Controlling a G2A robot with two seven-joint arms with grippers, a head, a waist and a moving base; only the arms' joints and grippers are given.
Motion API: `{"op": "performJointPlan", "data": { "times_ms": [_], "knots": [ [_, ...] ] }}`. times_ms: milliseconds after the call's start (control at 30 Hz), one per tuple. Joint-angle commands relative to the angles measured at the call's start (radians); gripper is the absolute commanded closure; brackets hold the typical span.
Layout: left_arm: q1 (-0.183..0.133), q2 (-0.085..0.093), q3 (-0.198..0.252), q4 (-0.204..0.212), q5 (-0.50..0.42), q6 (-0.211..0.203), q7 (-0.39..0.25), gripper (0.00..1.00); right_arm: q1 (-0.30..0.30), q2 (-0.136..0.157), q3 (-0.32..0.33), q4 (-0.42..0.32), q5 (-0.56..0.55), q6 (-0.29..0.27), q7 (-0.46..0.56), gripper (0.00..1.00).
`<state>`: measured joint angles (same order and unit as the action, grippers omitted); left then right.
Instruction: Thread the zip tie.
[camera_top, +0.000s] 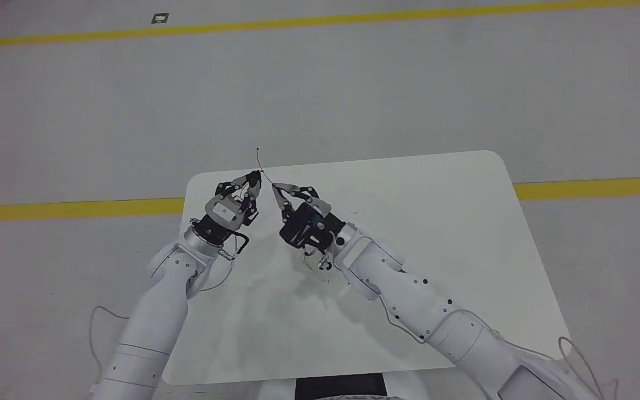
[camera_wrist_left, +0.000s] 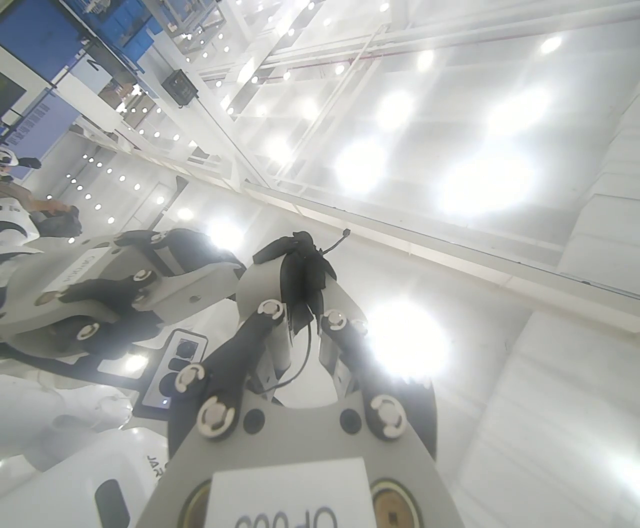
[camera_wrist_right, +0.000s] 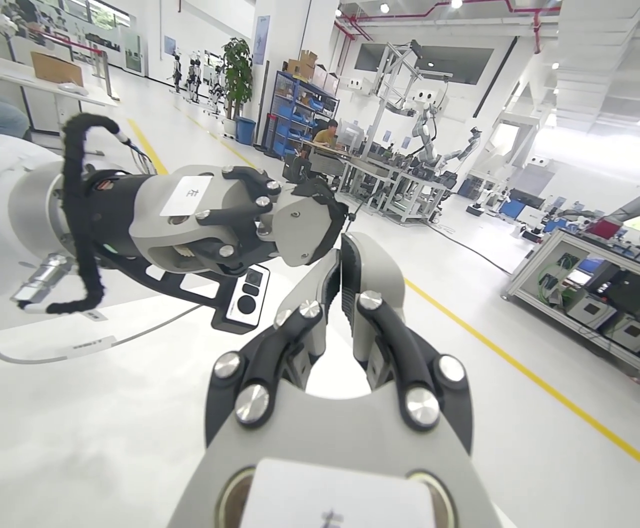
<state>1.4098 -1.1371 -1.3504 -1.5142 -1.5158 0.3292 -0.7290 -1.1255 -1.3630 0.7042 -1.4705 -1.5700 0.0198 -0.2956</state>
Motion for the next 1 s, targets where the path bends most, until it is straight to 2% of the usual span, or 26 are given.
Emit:
{"op": "performJointPlan", "data": {
  "times_ms": [0, 967],
  "knots": [
    [0.000, 0.000, 0.000, 0.000, 0.000, 0.000, 0.000, 1.00, -0.001, 0.001, 0.001, 0.000, 0.000, 0.001, 0.000, 1.00],
    [0.000, 0.000, 0.000, 0.000, 0.000, 0.000, 0.000, 1.00, -0.042, 0.038, 0.074, -0.031, 0.000, 0.023, 0.017, 1.00]
  ]
}}
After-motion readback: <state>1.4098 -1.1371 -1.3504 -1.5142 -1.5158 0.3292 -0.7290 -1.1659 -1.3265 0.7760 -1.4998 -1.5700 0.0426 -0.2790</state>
